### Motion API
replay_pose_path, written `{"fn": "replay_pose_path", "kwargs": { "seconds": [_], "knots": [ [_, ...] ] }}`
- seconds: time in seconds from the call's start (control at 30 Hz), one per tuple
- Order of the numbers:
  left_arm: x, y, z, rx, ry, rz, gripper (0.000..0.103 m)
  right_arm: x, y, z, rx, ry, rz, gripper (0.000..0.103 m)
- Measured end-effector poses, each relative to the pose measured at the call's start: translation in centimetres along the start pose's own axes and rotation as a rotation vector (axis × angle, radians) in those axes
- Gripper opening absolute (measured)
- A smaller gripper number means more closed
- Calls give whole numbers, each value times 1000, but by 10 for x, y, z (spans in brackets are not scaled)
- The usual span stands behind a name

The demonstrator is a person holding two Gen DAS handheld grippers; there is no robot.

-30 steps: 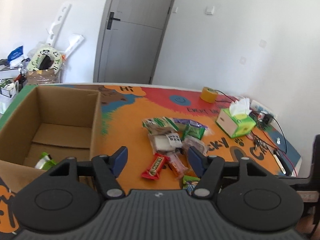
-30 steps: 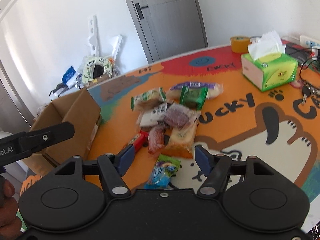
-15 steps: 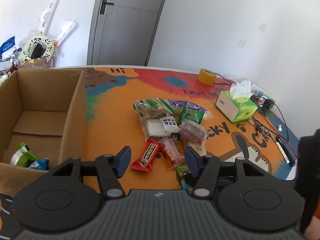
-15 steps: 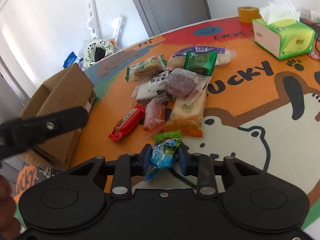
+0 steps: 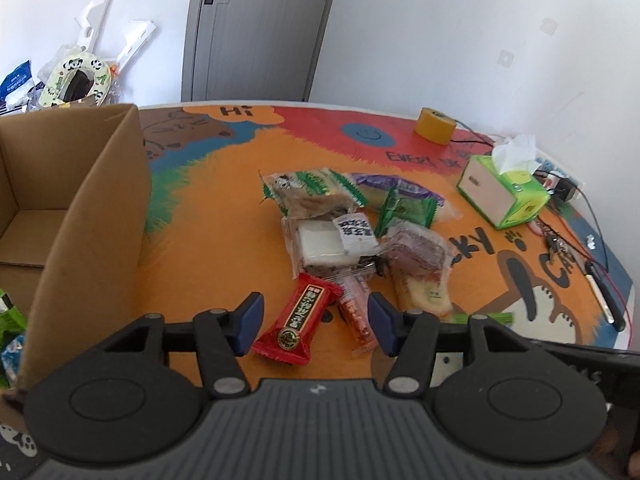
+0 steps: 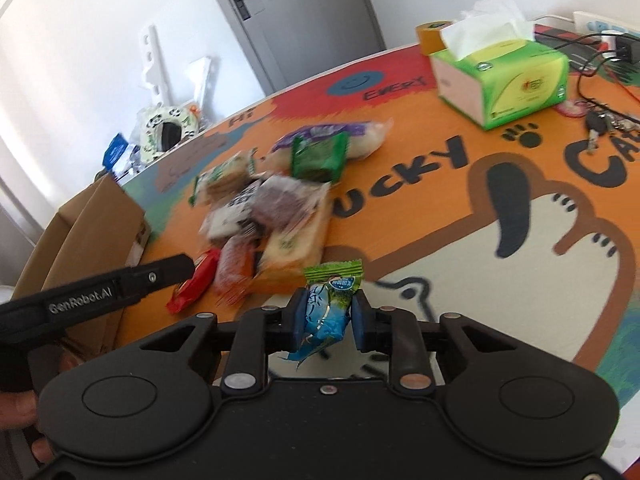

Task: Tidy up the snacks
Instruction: 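Grasp the red candy bar with the left tool while the right tool grasps a blue-green candy, then carry both candies into the cardboard box and open both tools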

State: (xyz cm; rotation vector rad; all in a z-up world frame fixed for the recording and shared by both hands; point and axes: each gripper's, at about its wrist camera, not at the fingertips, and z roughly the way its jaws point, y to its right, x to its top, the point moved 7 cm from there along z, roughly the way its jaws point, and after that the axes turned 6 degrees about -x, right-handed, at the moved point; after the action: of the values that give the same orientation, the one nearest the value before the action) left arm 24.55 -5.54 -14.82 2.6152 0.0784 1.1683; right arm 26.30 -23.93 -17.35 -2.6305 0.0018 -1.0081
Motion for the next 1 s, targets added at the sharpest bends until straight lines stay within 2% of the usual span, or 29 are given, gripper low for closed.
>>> {"fn": "replay_pose_path", "kwargs": {
  "seconds": [0.17, 0.27, 0.37, 0.4, 0.47, 0.5, 0.53, 0.63, 1.0],
  "knots": [
    [-3, -10, 13, 36, -24, -14, 51, 3, 7, 3, -29, 17, 0, 24],
    [-7, -13, 19, 44, -40, -2, 44, 1, 9, 8, -49, 8, -7, 25],
    [-7, -14, 20, 56, -26, 15, 42, -2, 7, 10, -63, 8, -35, 28],
    [-7, -14, 21, 57, -26, 19, 40, -3, 5, 11, -72, 11, -51, 28],
    [-8, -12, 21, 56, -26, 25, 30, -4, 2, 11, -85, 17, -74, 29],
    [-8, -12, 20, 48, -27, 24, 21, -4, 0, 11, -87, 19, -82, 29],
    [-9, -11, 20, 42, -27, 21, 18, -4, 0, 11, -86, 18, -85, 27],
    [-11, -9, 17, 38, -19, 22, 18, -4, -1, 10, -71, 11, -69, 25],
    [9, -2, -17, -1, 64, 25, 18, 14, -18, -17, -51, 104, -74, 25]
  ]
}}
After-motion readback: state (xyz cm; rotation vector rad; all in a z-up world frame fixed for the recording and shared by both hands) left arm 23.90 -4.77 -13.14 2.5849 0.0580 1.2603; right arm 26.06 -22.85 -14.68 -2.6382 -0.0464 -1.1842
